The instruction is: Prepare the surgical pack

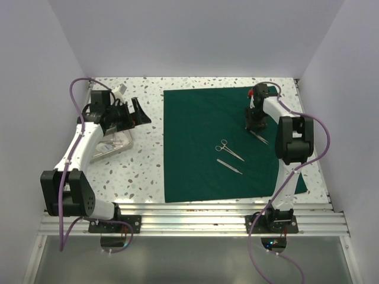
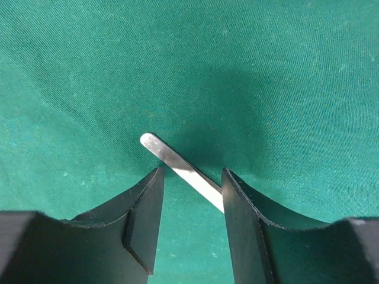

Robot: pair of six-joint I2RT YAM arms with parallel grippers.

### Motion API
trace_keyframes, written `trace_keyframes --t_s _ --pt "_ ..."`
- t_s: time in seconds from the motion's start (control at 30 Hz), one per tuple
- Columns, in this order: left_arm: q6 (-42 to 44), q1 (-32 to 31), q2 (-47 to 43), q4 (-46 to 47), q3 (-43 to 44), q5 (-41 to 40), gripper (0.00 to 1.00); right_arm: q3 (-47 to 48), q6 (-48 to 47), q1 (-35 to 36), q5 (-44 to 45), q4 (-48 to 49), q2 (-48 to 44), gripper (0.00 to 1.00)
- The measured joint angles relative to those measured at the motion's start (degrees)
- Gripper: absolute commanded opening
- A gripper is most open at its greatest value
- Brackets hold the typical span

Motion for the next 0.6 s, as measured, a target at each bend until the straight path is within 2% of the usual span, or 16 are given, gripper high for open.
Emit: trace_keyframes --t_s 0.13,0.2,0.33,0.47,0.57,0.6 --pt "-0.46 0.0 0.63 -0.24 0.0 -0.07 1.0 -0.11 0.07 0.0 0.07 0.09 0.24 0.43" --pt "-0.76 0.0 0.68 -0.55 0.0 -0.63 1.0 -0.11 0.28 0.0 0.07 0.07 0.63 0.37" --pt "-1.11 0.0 0.63 -0.96 0.0 -2.91 1.0 1.14 1.01 0.0 0.04 -0.66 1.42 0.33" --pt "-2.38 0.0 0.52 -0.72 -0.15 -3.3 0.99 1.42 1.88 0.0 0.04 -0.83 1.53 0.24" --pt "-3.8 0.0 0.15 0.57 -1.51 -1.7 0.96 1.42 2.67 0.0 -0.07 -0.87 1.53 0.13" --pt "-4.33 0.0 0.04 0.74 -2.05 -0.96 0.96 1.42 2.97 0.0 -0.09 -0.92 1.51 0.05"
